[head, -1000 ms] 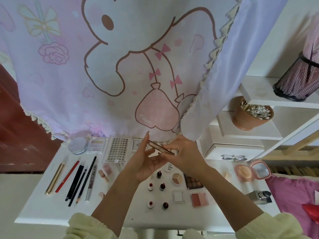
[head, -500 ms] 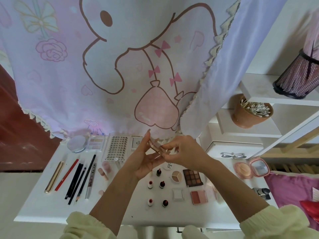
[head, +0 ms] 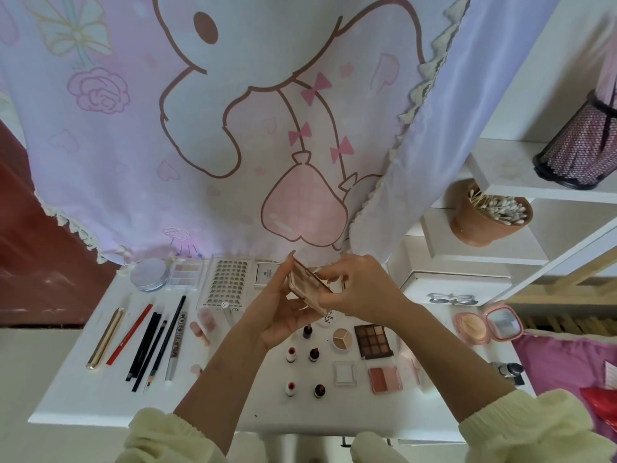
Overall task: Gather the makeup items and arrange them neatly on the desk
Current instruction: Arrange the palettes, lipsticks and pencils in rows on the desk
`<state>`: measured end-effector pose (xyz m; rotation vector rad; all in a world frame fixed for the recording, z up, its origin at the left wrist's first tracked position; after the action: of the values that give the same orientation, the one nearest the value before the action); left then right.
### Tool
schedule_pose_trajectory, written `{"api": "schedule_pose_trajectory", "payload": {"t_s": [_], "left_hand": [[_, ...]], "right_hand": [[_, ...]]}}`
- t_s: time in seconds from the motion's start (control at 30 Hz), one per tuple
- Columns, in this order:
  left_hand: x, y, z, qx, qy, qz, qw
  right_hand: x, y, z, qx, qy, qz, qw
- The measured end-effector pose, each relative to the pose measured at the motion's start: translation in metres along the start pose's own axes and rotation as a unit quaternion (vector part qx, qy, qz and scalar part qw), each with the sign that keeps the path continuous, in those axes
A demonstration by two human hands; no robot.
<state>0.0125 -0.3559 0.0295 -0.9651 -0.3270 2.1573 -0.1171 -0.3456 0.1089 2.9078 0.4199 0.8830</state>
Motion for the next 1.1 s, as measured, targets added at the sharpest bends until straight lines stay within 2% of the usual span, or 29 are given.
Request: {"api": "schedule_pose_trajectory", "payload": {"t_s": [0.17,0.33,0.47,0.7,0.83,1.1], "left_hand": [[0.004,0.004,0.001,0.031,0.0,-0.064,0.997],[-0.01,0.02,-0.002,0.014,0.04,-0.1,0.994],[-0.029,0.045,-0.007,-0.028,0.064,-0.094,0.993],[-0.046,0.085,-0.022,-0.176,0.146,-0.057,0.972],[-0.023,0.104,-0.042,-0.232,0.151,-0.076,0.958],[0.007,0.144,-0.069,-0.25,0.224,-0.103,0.936]], "right_hand": [[-0.022,0.006,-0.008,-0.015,0.096,0.077,0.992],[-0.054,0.02,-0.002,0.019,0.099,0.157,0.982],[-0.075,0.032,-0.002,-0.011,0.167,0.224,0.96],[-0.118,0.05,0.032,-0.034,0.262,0.356,0.896],[-0.14,0.044,0.071,-0.018,0.243,0.389,0.889],[-0.176,0.032,0.116,-0.016,0.204,0.424,0.882]]}}
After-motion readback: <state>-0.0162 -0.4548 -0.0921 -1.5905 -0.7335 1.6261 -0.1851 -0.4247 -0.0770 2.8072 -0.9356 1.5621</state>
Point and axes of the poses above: each hand's wrist, its own y-axis towards the middle knuckle, its own z-axis out of the palm, x = y × z, the point moved 5 cm from there along y, towards the middle knuckle, and after that the axes turned 2 degrees about -y, right-handed, at the moved point
